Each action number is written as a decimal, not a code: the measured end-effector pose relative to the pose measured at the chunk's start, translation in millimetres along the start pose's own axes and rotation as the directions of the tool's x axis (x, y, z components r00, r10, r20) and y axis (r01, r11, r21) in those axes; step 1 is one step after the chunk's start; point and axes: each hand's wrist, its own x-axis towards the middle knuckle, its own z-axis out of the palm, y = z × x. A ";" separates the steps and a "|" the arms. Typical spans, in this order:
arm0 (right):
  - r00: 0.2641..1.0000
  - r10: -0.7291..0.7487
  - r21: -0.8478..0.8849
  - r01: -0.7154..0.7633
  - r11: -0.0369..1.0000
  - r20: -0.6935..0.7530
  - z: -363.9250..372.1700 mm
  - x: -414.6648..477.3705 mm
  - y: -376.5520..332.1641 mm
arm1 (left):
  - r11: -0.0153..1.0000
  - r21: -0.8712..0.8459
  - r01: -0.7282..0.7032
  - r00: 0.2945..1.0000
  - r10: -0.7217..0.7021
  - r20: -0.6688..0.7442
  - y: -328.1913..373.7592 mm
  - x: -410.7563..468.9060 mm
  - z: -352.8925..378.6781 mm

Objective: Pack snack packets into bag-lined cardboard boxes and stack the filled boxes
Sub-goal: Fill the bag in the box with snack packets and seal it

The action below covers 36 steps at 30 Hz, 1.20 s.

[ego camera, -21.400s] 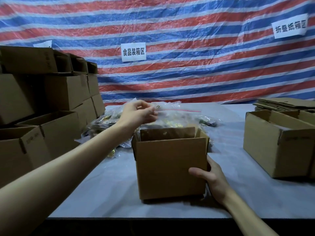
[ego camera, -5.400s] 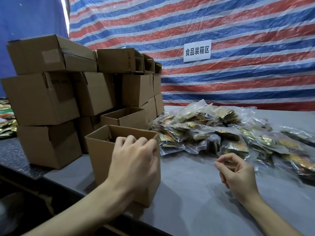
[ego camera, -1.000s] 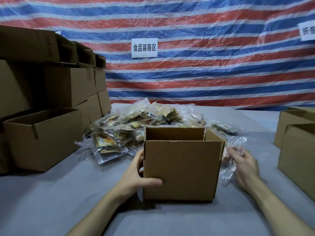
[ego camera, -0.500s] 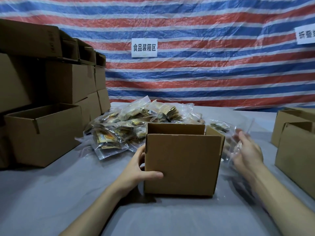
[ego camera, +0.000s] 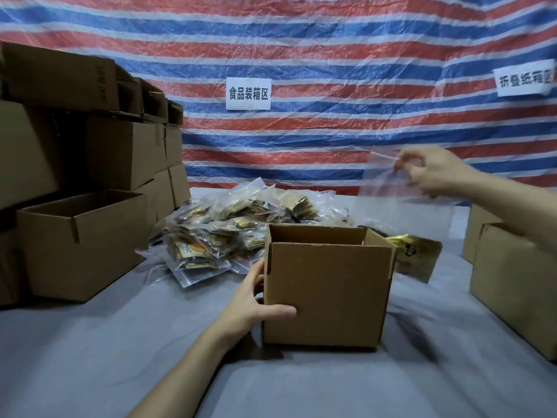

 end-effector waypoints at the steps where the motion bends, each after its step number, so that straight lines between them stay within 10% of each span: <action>1: 0.999 -0.031 -0.034 0.032 0.999 0.024 -9.5 0.5 -6.1 | 1.000 -0.001 -0.003 1.000 0.003 0.006 -0.4 0.3 0.0; 12: 0.964 -0.267 -0.179 0.263 0.948 -0.002 -78.3 7.1 -67.9 | 1.000 -0.025 0.001 0.999 0.000 0.040 -1.6 2.2 -1.4; 24: 0.738 -0.635 -0.230 0.593 0.772 -0.229 -70.6 14.5 -137.0 | 0.999 -0.034 -0.006 0.999 0.008 0.043 -3.1 4.8 -2.3; 36: 0.791 -0.576 -0.162 0.553 0.817 -0.206 -30.4 20.8 -125.2 | 1.000 -0.019 -0.017 1.000 0.017 0.022 -3.2 3.5 -1.7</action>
